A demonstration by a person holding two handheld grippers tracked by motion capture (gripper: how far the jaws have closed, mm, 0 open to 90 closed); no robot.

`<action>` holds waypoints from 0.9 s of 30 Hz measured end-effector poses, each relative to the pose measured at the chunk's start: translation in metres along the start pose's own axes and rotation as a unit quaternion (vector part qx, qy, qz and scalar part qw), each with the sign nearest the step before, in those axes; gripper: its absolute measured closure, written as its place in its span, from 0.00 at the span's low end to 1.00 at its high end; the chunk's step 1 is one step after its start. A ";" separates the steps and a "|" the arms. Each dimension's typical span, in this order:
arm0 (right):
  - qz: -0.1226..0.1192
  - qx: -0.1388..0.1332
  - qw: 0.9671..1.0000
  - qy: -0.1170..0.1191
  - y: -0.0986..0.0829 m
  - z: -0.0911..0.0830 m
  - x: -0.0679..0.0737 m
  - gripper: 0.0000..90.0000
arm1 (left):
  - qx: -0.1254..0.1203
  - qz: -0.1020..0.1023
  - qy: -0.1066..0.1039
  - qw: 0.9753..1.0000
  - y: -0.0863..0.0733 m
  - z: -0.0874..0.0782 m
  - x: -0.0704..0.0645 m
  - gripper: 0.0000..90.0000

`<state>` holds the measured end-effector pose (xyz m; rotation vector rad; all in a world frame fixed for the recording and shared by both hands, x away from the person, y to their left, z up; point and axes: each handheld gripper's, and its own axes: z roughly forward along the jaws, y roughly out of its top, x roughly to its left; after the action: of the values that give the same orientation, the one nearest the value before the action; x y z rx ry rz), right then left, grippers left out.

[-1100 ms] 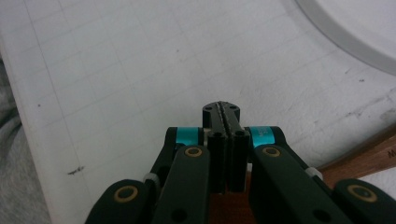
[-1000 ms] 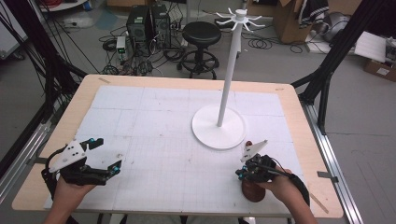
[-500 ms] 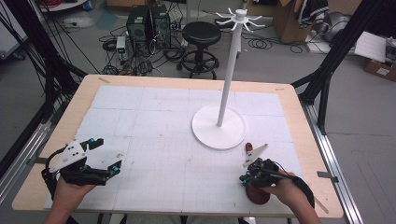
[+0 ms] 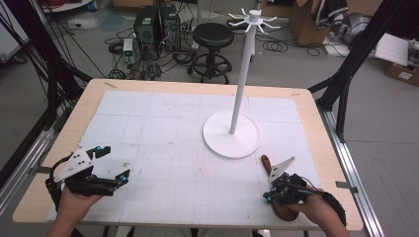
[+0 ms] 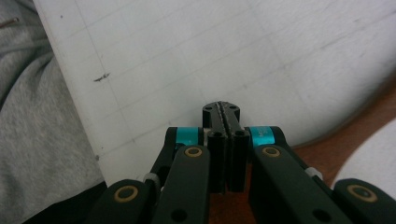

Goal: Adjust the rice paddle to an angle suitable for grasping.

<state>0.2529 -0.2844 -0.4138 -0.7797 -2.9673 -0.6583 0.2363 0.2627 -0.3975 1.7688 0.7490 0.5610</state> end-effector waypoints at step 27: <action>0.127 -0.001 0.985 -0.113 0.016 -0.012 -0.071 1.00 | 0.002 0.005 0.000 1.000 -0.001 0.000 0.000 0.02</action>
<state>0.3213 -0.3097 -0.4036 -1.2863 -2.9796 -0.5933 0.2358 0.2626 -0.3979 1.7758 0.7430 0.5670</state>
